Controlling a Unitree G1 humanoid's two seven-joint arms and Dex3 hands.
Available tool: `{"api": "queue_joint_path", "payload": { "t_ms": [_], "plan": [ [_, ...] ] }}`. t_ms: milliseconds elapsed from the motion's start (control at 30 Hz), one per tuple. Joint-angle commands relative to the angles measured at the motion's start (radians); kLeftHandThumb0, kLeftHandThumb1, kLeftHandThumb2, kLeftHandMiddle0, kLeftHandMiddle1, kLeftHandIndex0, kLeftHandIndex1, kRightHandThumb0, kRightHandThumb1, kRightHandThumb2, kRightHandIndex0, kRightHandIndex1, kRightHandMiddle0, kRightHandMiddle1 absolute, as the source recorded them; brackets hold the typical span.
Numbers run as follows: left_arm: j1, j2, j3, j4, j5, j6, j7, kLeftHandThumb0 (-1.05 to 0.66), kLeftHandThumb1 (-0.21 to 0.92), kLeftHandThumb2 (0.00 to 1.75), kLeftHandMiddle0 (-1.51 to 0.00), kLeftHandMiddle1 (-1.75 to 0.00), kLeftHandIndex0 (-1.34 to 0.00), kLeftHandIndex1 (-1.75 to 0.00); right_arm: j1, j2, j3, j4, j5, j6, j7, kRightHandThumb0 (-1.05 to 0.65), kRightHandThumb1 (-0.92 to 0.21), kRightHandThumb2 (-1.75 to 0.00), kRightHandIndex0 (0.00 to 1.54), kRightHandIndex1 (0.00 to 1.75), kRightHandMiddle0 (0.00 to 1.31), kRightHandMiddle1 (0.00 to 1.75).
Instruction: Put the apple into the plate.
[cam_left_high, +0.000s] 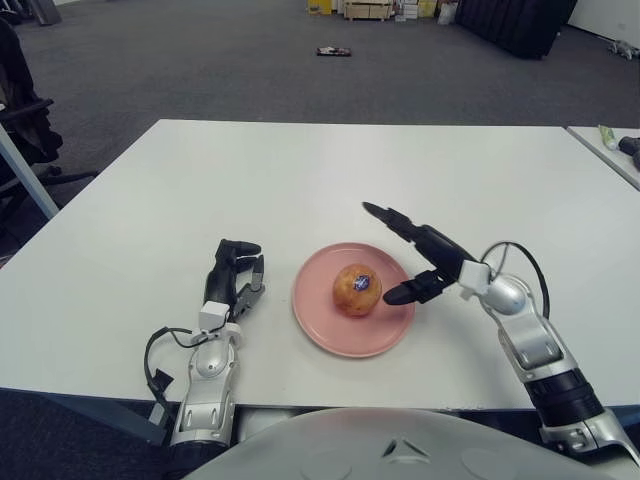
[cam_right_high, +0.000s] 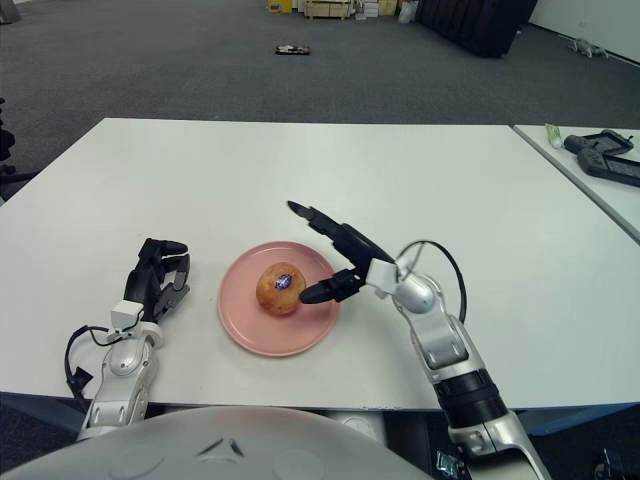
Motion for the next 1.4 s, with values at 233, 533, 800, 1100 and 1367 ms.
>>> {"api": "queue_joint_path", "payload": {
  "t_ms": [233, 533, 800, 1100, 1367],
  "plan": [
    [0.010, -0.002, 0.002, 0.016, -0.007, 0.023, -0.001, -0.36, 0.84, 0.64, -0.48, -1.46, -0.24, -1.75, 0.001, 0.179, -0.140, 0.113, 0.199, -0.005, -0.122, -1.00, -0.92, -0.36, 0.00, 0.00, 0.00, 0.00],
    [0.011, -0.009, 0.000, 0.007, -0.008, 0.016, 0.003, -0.36, 0.82, 0.67, -0.51, -1.44, -0.25, -1.75, -0.002, 0.371, -0.214, 0.210, 0.081, -0.105, -0.454, -0.73, -0.91, -0.65, 0.06, 0.33, 0.00, 0.75],
    [0.015, -0.010, 0.000, -0.004, -0.014, 0.032, -0.002, -0.36, 0.80, 0.70, -0.52, -1.47, -0.27, -1.75, 0.013, 0.441, -0.247, 0.242, 0.046, -0.097, -0.600, -0.54, -0.77, -0.94, 0.14, 0.91, 0.09, 1.35],
    [0.018, -0.008, 0.000, -0.019, -0.011, 0.052, -0.001, -0.36, 0.79, 0.71, -0.49, -1.47, -0.27, -1.75, -0.003, 0.469, -0.276, 0.371, 0.094, -0.184, -0.594, -0.53, -0.84, -0.96, 0.26, 1.05, 0.13, 1.43],
    [0.017, -0.006, 0.002, -0.015, -0.013, 0.041, -0.003, -0.36, 0.81, 0.68, -0.49, -1.48, -0.26, -1.75, -0.004, 0.485, -0.285, 0.401, 0.135, -0.204, -0.564, -0.51, -0.88, -0.95, 0.30, 1.08, 0.11, 1.44]
  ]
}}
